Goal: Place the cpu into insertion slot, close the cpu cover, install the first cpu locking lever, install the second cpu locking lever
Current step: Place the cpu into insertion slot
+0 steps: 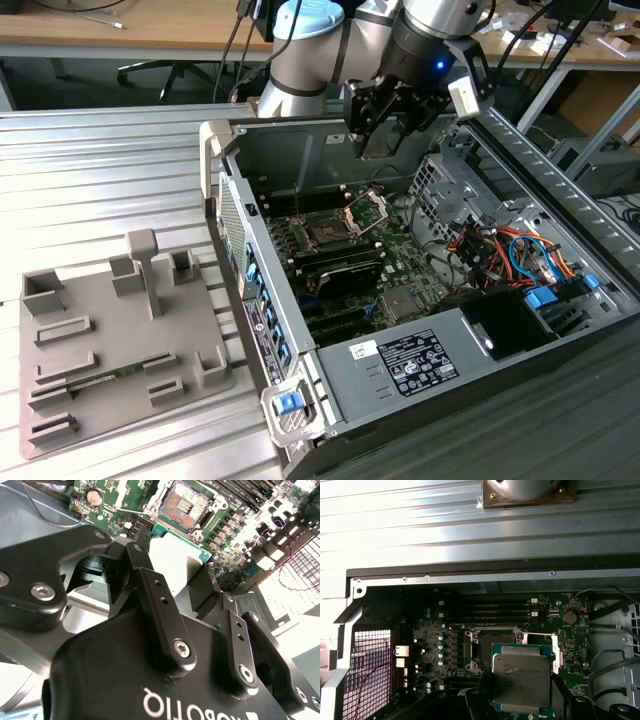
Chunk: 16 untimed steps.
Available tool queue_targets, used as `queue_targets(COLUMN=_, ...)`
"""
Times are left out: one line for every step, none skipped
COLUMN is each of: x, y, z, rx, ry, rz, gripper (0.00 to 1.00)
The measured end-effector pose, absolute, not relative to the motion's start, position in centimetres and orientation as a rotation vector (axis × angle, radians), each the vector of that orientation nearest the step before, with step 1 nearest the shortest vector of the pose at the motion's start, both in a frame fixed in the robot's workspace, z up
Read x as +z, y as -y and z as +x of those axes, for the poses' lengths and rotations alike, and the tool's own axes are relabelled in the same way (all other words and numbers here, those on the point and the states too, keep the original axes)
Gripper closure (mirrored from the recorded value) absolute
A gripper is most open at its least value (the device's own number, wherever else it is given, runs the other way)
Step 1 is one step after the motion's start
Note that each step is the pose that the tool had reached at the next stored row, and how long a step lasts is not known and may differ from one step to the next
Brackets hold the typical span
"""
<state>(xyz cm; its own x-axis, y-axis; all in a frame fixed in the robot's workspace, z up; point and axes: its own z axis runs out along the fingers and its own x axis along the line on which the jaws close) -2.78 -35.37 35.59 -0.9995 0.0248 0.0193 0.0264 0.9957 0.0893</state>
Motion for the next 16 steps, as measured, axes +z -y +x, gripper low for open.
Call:
queue_targets(x=35.57, y=35.37, z=-2.78, rx=-0.140, ry=3.120, rz=-0.040, gripper=0.45)
queue_targets(x=35.56, y=35.37, z=-2.78, rx=-0.140, ry=3.120, rz=-0.040, gripper=0.45)
queue_targets(x=35.34, y=35.37, z=-2.78, rx=-0.140, ry=3.120, rz=-0.040, gripper=0.45)
queue_targets(x=35.12, y=35.37, z=-2.78, rx=-0.140, ry=3.120, rz=-0.040, gripper=0.45)
queue_targets(x=35.11, y=35.37, z=-2.78, rx=-0.140, ry=3.120, rz=-0.040, gripper=0.45)
queue_targets(x=35.10, y=35.37, z=-2.78, rx=-0.140, ry=3.120, rz=-0.040, gripper=0.45)
queue_targets(x=35.08, y=35.37, z=-2.78, rx=-0.140, ry=3.120, rz=-0.040, gripper=0.45)
queue_targets(x=35.07, y=35.37, z=-2.78, rx=-0.140, ry=3.120, rz=-0.040, gripper=0.45)
queue_targets(x=35.05, y=35.37, z=-2.78, rx=-0.140, ry=3.120, rz=-0.040, gripper=0.45)
queue_targets(x=35.03, y=35.37, z=-2.78, rx=-0.140, ry=3.120, rz=-0.040, gripper=0.45)
queue_targets(x=35.01, y=35.37, z=-2.78, rx=-0.140, ry=3.120, rz=-0.040, gripper=0.45)
queue_targets(x=35.00, y=35.37, z=-2.78, rx=-0.140, ry=3.120, rz=-0.040, gripper=0.45)
queue_targets(x=34.97, y=35.37, z=-2.78, rx=-0.140, ry=3.120, rz=-0.040, gripper=0.45)
queue_targets(x=34.96, y=35.37, z=-2.78, rx=-0.140, ry=3.120, rz=-0.040, gripper=0.45)
queue_targets(x=34.95, y=35.37, z=-2.78, rx=-0.140, ry=3.120, rz=-0.040, gripper=0.45)
queue_targets(x=34.93, y=35.37, z=-2.78, rx=-0.140, ry=3.120, rz=-0.040, gripper=0.45)
